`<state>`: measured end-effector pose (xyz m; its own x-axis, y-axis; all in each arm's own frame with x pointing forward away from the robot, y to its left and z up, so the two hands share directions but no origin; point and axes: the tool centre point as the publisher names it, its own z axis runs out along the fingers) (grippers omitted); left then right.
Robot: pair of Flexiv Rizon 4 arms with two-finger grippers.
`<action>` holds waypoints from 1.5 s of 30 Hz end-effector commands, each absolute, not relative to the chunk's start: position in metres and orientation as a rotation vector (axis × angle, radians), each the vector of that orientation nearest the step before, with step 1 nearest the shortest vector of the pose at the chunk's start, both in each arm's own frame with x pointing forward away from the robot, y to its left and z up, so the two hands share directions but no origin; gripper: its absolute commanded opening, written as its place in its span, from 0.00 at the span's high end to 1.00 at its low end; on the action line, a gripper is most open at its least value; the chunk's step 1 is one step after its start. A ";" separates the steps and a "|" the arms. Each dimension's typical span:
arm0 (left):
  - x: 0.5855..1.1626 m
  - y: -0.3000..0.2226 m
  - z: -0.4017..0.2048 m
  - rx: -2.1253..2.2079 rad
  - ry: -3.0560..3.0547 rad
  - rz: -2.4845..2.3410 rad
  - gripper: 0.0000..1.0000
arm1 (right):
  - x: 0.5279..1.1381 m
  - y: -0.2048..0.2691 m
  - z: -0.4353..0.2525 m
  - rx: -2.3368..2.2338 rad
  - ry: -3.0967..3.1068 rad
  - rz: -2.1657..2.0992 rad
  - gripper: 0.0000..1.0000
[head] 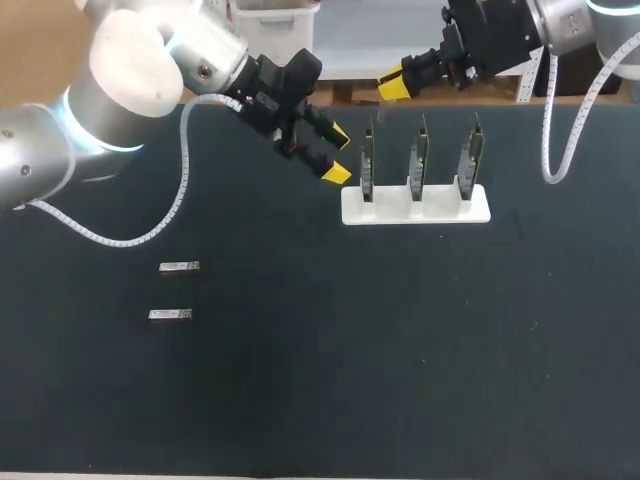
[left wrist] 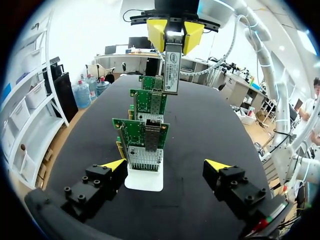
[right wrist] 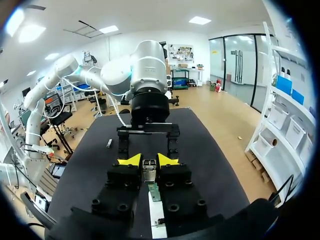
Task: Pick up the optical module with the left hand, and insert it into the network port with the right hand.
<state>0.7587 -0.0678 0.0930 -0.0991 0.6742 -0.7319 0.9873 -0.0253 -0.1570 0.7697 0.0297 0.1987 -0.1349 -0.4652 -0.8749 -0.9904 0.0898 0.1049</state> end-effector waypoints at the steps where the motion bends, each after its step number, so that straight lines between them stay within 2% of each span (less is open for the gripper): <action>1: 0.761 -0.069 0.093 1.740 1.812 -0.936 0.00 | 0.769 0.030 0.199 -1.447 1.692 0.977 1.00; 45: 0.754 -0.067 0.090 1.760 1.820 -0.911 0.00 | 0.773 0.043 0.198 -1.529 1.661 0.962 1.00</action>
<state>0.7547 -0.0667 0.0903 -0.0865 0.6916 -0.7171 0.9878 -0.0339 -0.1519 0.7661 0.0389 0.1987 -0.0850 -0.4944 -0.8651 -0.9964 0.0484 0.0703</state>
